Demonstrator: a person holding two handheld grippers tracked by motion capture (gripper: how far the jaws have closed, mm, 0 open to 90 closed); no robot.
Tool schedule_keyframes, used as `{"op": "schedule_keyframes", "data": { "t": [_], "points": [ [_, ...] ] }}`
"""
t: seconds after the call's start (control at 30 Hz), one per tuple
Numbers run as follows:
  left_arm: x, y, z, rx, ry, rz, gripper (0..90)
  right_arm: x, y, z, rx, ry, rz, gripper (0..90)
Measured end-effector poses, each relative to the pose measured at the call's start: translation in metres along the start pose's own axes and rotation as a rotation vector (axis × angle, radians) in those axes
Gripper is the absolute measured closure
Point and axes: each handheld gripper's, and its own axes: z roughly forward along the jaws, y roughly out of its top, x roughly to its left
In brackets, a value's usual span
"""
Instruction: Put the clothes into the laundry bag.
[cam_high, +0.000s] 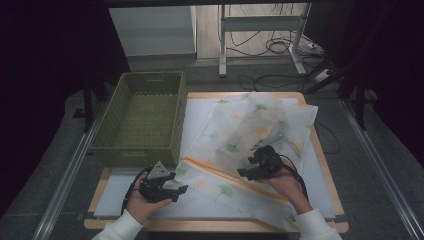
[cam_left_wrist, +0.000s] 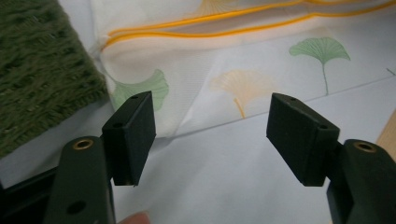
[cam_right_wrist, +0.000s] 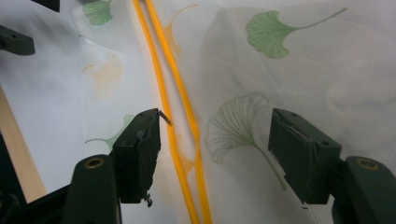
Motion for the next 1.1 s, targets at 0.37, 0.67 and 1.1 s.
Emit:
{"op": "schedule_keyframes", "data": {
  "t": [0.37, 0.67, 1.1],
  "points": [
    [0.010, -0.003, 0.000, -0.015, 0.024, -0.012, 27.9, -0.013, -0.048, -0.035, -0.174, -0.080, 0.073, 32.2],
    [0.019, -0.012, -0.003, -0.022, 0.064, -0.028, 25.4, -0.034, -0.107, -0.060, -0.205, -0.136, 0.158, 32.2],
    [0.021, -0.012, 0.001, -0.012, 0.084, 0.009, 22.1, -0.035, -0.115, -0.064, -0.238, -0.168, 0.157, 32.0]
  ]
}}
